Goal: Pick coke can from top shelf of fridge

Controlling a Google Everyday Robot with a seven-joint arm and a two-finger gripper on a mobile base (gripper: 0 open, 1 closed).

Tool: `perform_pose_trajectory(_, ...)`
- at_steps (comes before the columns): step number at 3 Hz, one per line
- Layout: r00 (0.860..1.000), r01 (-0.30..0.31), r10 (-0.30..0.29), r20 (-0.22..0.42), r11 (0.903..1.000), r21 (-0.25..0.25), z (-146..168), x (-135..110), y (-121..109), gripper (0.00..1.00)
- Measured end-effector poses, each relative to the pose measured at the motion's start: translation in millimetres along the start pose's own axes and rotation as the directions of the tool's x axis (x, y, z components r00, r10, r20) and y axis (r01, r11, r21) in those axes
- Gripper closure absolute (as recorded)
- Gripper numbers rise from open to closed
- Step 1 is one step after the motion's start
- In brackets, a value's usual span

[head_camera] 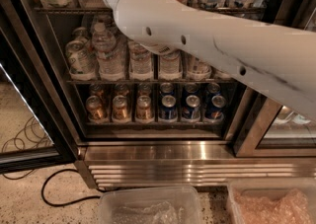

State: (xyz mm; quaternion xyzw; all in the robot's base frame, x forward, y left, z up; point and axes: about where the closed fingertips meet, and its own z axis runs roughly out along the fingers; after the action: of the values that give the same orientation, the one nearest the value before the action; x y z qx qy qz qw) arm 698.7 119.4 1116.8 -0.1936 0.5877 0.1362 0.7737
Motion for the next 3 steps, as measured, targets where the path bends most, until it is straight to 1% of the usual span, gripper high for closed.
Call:
perform_pose_trajectory(2,0.999,-0.024,0.026,0.023,0.9975,-0.066,-31,-28,26,1.00)
perform_pose_trajectory(3,1.000,-0.031,0.030,-0.009,0.9938,-0.107,-55,-34,36,1.00)
